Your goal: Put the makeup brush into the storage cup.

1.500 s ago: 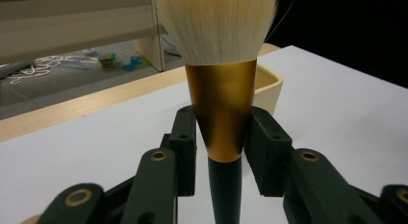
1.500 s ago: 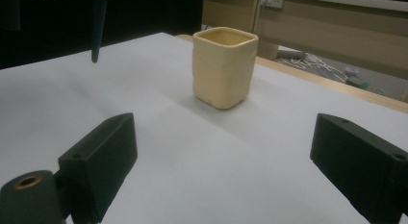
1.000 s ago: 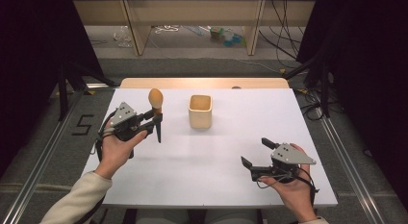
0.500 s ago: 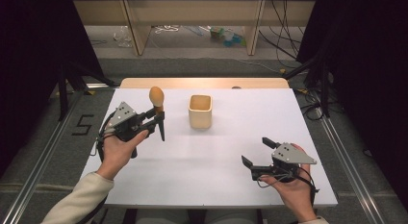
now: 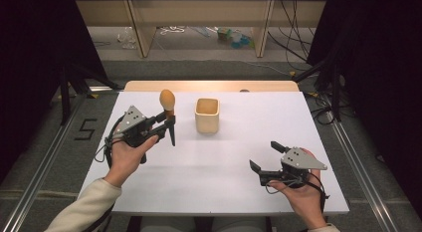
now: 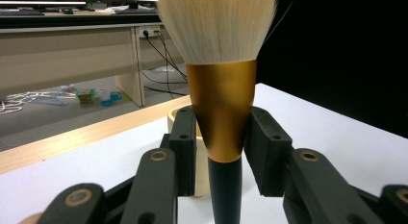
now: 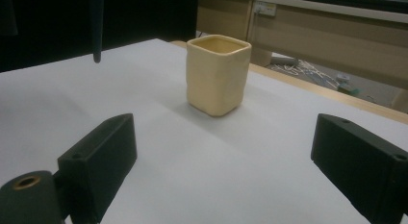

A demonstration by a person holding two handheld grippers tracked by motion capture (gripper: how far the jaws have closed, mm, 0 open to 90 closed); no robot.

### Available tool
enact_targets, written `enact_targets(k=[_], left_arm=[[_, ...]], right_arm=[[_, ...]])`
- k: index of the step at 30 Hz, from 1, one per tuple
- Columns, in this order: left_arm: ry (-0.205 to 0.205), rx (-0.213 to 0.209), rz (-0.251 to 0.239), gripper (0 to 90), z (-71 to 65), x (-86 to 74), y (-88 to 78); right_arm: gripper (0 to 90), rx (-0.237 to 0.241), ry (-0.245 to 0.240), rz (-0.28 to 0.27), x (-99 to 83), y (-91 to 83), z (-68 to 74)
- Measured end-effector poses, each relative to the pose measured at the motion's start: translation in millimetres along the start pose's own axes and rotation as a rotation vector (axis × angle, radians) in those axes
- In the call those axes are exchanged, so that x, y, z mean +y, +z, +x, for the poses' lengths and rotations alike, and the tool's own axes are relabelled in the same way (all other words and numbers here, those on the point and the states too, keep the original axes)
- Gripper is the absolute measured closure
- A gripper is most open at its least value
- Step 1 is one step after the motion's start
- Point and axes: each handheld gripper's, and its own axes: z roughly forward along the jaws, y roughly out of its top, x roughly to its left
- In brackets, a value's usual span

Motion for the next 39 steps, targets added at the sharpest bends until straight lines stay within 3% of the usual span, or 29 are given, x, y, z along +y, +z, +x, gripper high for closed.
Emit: enact_targets(k=[12, 20, 25, 27, 28, 39], left_arm=[[0.008, -0.022, -0.015, 66.0, -8.1, 3.7, 3.9], [0.014, -0.038, -0.019, 66.0, -14.4, 4.5, 7.5], [0.017, -0.044, -0.024, 66.1, -15.8, 5.2, 8.3], [0.022, -0.046, -0.024, 66.0, -16.3, 5.6, 8.2], [0.022, -0.047, -0.027, 66.0, -16.7, 5.7, 8.2], [0.026, -0.051, -0.042, 66.0, -20.8, 7.6, 9.7]], right_arm=[[10.3, 0.014, 0.011, 0.005, 1.1, 2.6, 2.4], [11.2, 0.022, -0.006, -0.017, 2.1, 6.5, 2.3], [11.5, 0.024, 0.009, 0.005, 2.8, 6.0, 3.9], [11.7, 0.016, -0.007, -0.008, 3.2, 6.8, 2.9], [11.8, 0.023, 0.010, 0.003, 3.2, 6.3, 4.0], [12.1, 0.016, -0.010, -0.012, 3.4, 9.1, 3.1]])
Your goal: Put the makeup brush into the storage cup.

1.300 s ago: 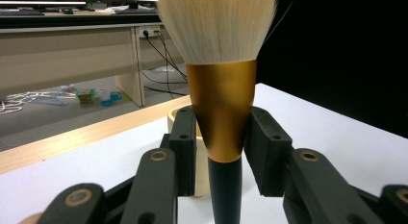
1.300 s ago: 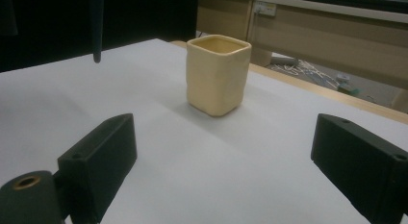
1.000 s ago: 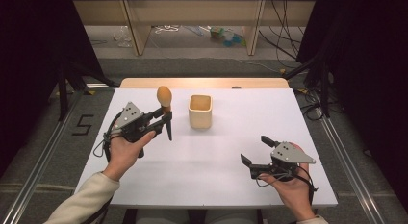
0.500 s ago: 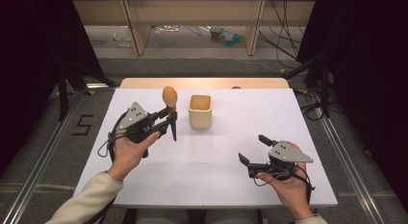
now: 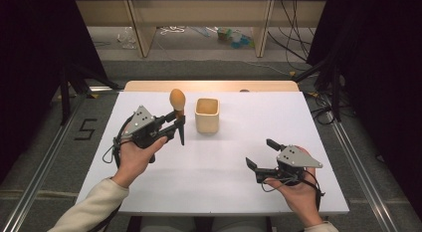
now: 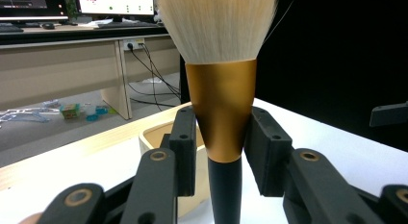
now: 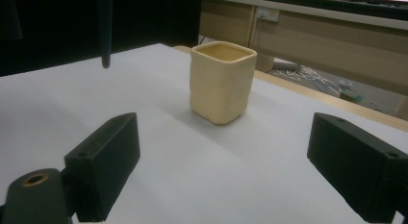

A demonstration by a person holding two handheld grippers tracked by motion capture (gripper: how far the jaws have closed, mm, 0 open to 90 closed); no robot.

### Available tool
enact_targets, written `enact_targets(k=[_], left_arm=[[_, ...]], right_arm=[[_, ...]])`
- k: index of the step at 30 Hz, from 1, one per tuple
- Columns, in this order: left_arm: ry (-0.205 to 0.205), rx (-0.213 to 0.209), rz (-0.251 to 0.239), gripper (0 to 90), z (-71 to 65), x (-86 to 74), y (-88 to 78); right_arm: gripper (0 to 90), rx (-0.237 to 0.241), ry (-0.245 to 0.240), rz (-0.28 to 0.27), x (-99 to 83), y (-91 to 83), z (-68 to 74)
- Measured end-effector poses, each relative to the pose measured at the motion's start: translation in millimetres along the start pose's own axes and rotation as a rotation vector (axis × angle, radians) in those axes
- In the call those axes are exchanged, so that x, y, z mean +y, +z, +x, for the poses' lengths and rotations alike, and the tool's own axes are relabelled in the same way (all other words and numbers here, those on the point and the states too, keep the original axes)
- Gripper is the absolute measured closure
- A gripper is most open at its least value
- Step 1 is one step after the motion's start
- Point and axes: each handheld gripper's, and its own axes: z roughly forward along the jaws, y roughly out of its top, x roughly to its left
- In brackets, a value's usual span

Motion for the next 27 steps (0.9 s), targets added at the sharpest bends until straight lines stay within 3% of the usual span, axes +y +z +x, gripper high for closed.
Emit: enact_targets(k=[17, 19, 22, 27], left_arm=[[0.004, -0.007, -0.025, 66.0, -2.2, 6.8, 6.5], [0.006, -0.008, -0.026, 66.0, -2.1, 7.2, 6.5], [0.007, -0.008, -0.028, 66.0, -1.8, 7.7, 7.2], [0.007, -0.006, -0.031, 66.0, -0.7, 9.0, 8.1]], right_arm=[[12.2, 0.002, 0.003, -0.009, -0.4, 0.3, -0.5], [12.2, 0.014, 0.024, 0.012, -0.5, -0.6, 0.9], [12.3, -0.001, -0.001, -0.006, -0.6, 0.1, -0.5], [12.3, 0.001, 0.001, -0.008, -0.6, 0.0, -0.7]])
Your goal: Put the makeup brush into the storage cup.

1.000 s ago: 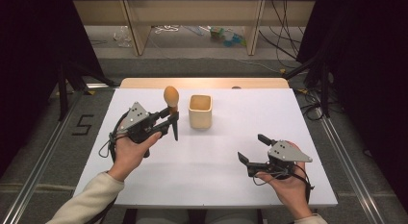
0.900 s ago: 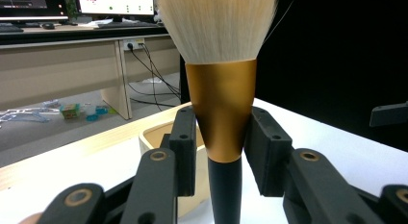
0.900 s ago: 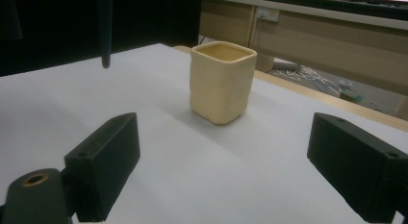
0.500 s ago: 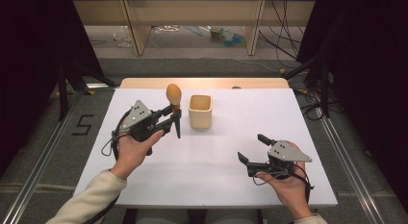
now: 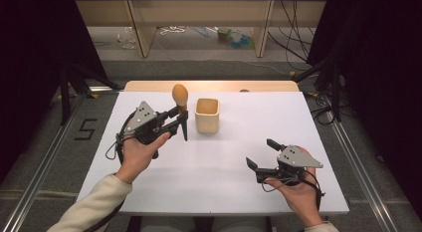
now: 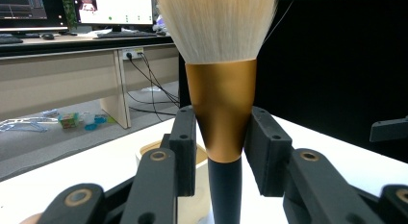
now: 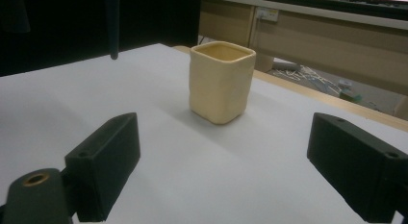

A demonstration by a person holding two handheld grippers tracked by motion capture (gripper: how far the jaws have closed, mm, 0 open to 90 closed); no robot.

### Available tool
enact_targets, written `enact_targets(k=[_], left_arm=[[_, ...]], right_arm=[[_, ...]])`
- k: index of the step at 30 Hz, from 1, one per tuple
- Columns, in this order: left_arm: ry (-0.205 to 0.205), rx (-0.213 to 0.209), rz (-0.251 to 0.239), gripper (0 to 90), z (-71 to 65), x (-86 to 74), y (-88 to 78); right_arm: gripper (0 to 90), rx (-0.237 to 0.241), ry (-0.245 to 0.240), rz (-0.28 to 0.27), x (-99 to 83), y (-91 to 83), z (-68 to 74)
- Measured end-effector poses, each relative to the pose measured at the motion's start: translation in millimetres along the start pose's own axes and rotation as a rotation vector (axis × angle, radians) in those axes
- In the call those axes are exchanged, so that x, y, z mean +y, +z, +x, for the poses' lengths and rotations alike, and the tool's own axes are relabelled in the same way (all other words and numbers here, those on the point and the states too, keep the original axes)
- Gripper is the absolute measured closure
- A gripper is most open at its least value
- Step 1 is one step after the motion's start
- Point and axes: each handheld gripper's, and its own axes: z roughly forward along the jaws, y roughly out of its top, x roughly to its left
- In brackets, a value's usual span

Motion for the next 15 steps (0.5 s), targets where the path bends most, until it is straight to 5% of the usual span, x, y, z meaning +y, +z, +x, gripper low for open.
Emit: enact_targets(k=[15], left_arm=[[-0.002, -0.004, -0.011, 66.0, -2.7, 2.6, 2.9]], right_arm=[[12.6, -0.001, 0.006, 0.007, 0.4, -0.1, 1.2]])
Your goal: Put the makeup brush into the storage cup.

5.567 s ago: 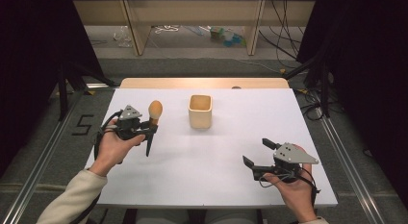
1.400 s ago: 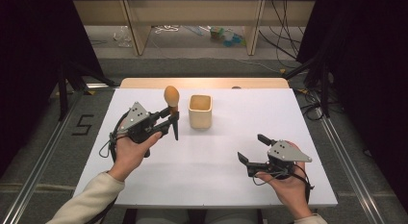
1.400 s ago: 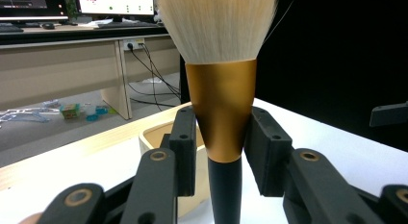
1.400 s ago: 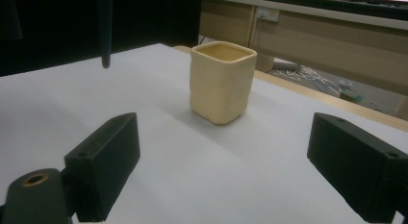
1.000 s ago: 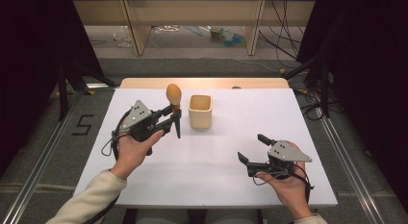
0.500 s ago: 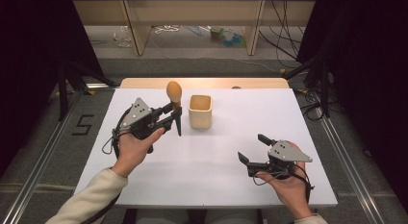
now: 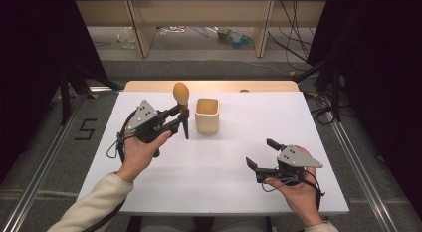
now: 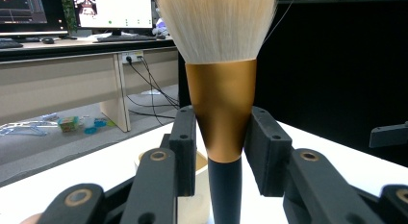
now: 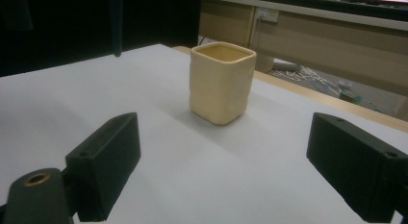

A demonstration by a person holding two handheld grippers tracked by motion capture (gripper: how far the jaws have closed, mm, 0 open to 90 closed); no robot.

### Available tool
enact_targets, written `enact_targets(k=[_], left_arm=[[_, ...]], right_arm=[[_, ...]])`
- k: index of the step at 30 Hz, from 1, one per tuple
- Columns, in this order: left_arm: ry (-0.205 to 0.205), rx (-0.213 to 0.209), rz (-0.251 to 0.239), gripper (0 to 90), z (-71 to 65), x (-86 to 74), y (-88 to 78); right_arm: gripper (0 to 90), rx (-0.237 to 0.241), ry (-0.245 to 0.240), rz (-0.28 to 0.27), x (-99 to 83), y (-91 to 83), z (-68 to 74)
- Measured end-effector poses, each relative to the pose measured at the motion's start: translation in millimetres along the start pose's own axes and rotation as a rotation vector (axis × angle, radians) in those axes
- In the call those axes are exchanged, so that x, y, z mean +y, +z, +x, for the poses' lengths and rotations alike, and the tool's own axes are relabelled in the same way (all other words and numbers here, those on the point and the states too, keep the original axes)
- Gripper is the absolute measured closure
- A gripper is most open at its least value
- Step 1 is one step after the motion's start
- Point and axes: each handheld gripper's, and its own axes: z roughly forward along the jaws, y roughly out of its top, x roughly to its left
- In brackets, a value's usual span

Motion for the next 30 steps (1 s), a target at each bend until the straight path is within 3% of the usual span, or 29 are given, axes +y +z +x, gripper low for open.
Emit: enact_targets(k=[11, 14, 30], left_arm=[[0.004, -0.024, 0.002, 66.0, -8.4, -0.3, 3.5], [-0.012, -0.025, 0.011, 66.0, -11.2, -0.7, 3.6], [0.007, -0.044, 0.007, 66.0, -16.8, -1.5, 7.9]], right_arm=[[13.3, 0.004, -0.012, -0.009, 2.1, 3.8, 2.8], [13.6, 0.011, -0.018, -0.003, 2.9, 5.2, 4.6], [14.4, 0.025, -0.019, -0.018, 6.6, 15.1, 9.9]])
